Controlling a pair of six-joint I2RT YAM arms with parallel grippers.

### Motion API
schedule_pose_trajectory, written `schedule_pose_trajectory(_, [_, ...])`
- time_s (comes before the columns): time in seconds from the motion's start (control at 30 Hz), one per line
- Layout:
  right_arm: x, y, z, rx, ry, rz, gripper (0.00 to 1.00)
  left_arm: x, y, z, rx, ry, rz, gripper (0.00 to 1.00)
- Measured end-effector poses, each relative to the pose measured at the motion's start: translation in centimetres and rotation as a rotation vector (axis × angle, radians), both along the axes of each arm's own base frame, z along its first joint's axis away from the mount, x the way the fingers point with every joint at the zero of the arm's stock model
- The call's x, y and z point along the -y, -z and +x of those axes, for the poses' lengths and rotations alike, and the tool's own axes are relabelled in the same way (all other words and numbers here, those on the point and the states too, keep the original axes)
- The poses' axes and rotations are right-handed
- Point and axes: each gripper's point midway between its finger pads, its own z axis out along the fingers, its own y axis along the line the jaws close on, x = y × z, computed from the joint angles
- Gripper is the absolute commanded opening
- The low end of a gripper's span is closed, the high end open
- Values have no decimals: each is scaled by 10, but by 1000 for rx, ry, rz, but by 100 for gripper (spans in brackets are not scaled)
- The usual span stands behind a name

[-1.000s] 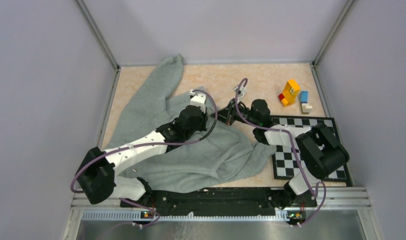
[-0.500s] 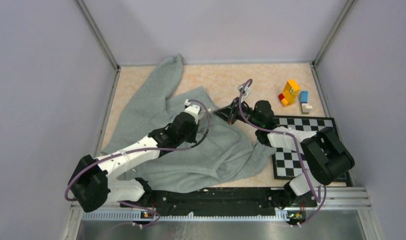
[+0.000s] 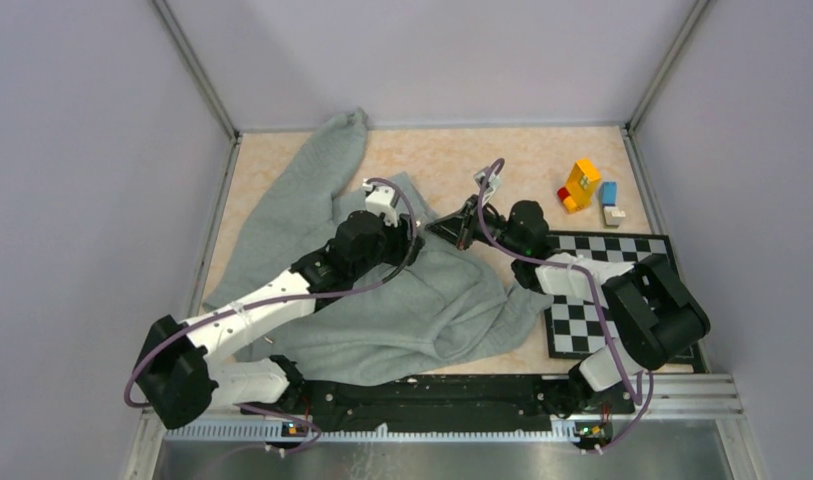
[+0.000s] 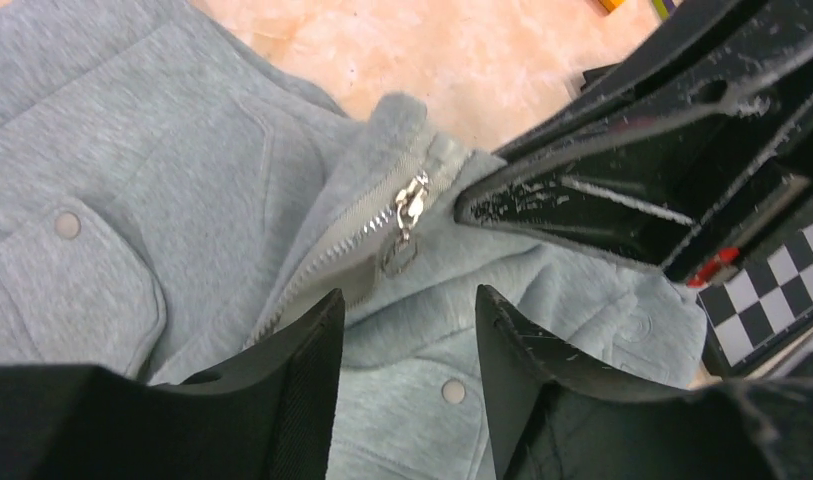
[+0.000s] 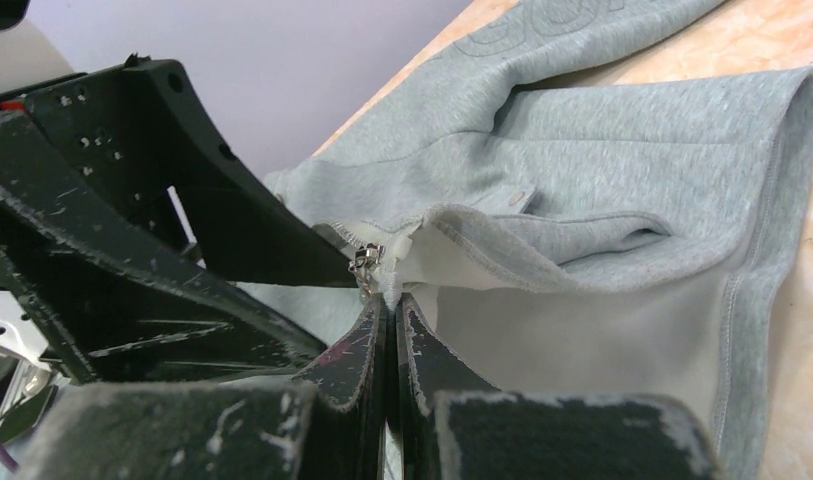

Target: Zip up the jacket

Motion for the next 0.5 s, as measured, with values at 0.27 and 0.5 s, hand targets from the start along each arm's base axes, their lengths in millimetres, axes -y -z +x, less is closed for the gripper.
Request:
schedule_pose_trajectory(0.27, [0,-1,0,-3,-1,4,0,4,4,21,21,-61,15,46])
schedule_pose_trajectory(0.5, [-2,-1,-1,-3,0,4,0,1,7,34,52,-112,36,49])
